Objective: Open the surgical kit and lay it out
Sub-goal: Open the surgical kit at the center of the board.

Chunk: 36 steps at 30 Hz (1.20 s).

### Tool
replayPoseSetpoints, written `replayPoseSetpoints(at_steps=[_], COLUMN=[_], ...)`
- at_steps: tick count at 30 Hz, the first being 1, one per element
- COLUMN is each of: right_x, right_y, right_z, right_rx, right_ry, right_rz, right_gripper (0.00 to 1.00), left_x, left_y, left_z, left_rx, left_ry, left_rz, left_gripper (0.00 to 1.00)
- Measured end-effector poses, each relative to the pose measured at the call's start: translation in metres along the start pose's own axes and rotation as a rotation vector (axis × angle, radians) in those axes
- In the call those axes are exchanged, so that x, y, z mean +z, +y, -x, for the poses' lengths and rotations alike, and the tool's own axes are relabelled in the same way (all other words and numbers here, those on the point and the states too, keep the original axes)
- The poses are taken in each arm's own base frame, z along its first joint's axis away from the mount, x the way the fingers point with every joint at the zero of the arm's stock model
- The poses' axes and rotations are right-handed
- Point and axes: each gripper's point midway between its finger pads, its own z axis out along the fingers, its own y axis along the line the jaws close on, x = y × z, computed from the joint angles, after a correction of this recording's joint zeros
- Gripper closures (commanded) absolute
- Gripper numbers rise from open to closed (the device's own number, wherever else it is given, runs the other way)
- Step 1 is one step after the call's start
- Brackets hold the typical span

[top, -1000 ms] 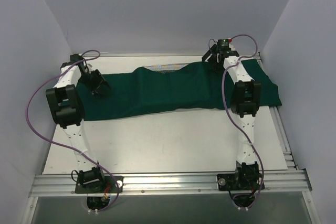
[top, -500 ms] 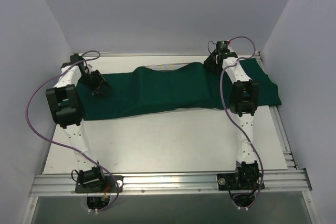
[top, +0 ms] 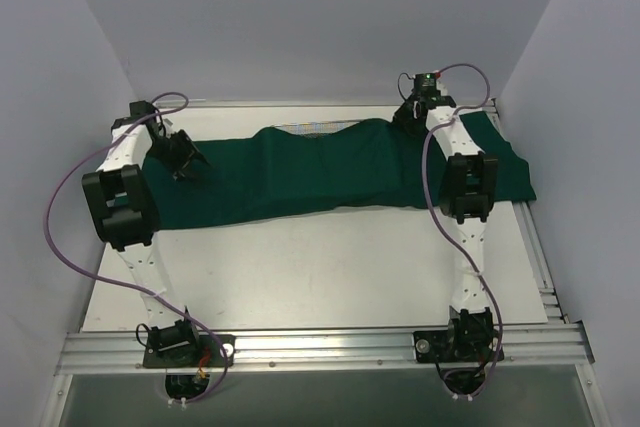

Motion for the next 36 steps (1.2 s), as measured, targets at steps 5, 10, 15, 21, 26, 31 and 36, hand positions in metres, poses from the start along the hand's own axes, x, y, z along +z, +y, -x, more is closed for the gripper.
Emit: replayPoseSetpoints(at_steps=[5, 10, 15, 21, 26, 31, 36], right_x=[-0.032, -0.079, -0.128, -0.180, -0.224, -0.248, -0.251], right_y=[0.014, 0.019, 0.003, -0.034, -0.079, -0.121, -0.134], right_z=[0.013, 0.013, -0.010, -0.054, -0.110, -0.160, -0.177], right_rx=[-0.008, -0.016, -0.019, -0.024, -0.034, -0.055, -0.065], right_ry=[-0.023, -0.023, 0.015, 0.088, 0.196, 0.299, 0.345], right_rz=[0.022, 0.040, 0.030, -0.016, -0.065, -0.113, -0.125], right_gripper=[1.00, 1.00, 1.00, 1.00, 1.00, 0.93, 0.73], left_x=[-0.007, -0.015, -0.024, -0.031, -0.029, -0.023, -0.024], left_y=[0.000, -0.004, -0.011, -0.020, -0.037, -0.059, -0.092], left_z=[-0.010, -0.019, -0.030, -0.043, -0.051, -0.063, -0.067], left_rx=[-0.016, -0.023, -0.020, -0.032, -0.041, -0.057, -0.036], left_ry=[0.005, 0.005, 0.012, 0.016, 0.027, 0.048, 0.039], left_rz=[-0.001, -0.017, -0.042, -0.070, -0.098, -0.123, -0.150], left_gripper=[0.35, 0.32, 0.32, 0.30, 0.31, 0.30, 0.29])
